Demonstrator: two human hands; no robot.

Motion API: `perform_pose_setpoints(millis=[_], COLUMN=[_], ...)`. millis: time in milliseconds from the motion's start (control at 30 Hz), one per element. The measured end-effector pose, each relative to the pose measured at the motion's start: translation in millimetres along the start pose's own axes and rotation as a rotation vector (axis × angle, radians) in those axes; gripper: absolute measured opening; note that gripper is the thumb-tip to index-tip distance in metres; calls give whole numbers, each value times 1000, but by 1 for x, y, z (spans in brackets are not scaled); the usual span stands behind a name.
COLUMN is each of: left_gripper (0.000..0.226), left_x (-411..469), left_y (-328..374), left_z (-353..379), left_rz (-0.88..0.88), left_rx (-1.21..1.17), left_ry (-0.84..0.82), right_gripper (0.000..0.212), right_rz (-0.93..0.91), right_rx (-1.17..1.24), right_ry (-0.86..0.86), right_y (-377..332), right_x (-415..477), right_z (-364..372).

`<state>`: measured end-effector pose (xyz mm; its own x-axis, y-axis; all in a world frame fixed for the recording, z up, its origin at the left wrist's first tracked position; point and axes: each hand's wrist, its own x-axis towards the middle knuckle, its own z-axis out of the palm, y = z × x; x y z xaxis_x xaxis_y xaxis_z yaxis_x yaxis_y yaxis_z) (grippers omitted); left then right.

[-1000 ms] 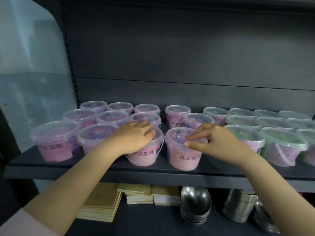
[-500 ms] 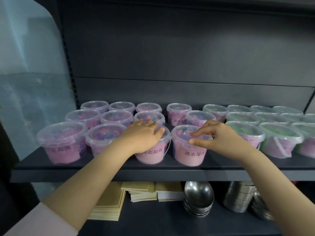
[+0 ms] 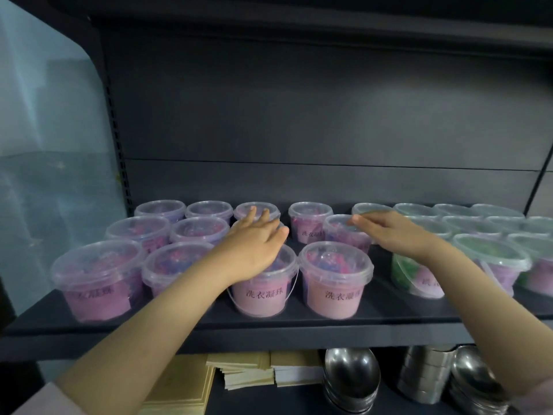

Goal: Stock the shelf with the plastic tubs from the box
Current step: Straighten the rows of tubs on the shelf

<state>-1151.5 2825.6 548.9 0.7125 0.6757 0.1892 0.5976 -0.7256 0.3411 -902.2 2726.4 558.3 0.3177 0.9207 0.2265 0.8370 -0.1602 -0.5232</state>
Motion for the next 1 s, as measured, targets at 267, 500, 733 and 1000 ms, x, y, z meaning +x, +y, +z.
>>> perform_pose_setpoints(millis=[267,500,733,1000], left_gripper=[55,58,56,54], left_x=[42,41,44,48], left_y=[1,1,-2,-7], left_z=[15,17,19,23], left_rz=[-49,-70,-84,-137], left_rx=[151,82,78,161], left_ry=[-192,-178,-188,-207], right_gripper=[51,49,64,56], right_rz=[106,16,-174,-125], right_rx=[-108,-63,-301,-135], right_ry=[-102,-200,-297,-312], right_y=[32,26,-15,-19], right_x=[50,56,61,89], right_z=[-2,-2,28,4])
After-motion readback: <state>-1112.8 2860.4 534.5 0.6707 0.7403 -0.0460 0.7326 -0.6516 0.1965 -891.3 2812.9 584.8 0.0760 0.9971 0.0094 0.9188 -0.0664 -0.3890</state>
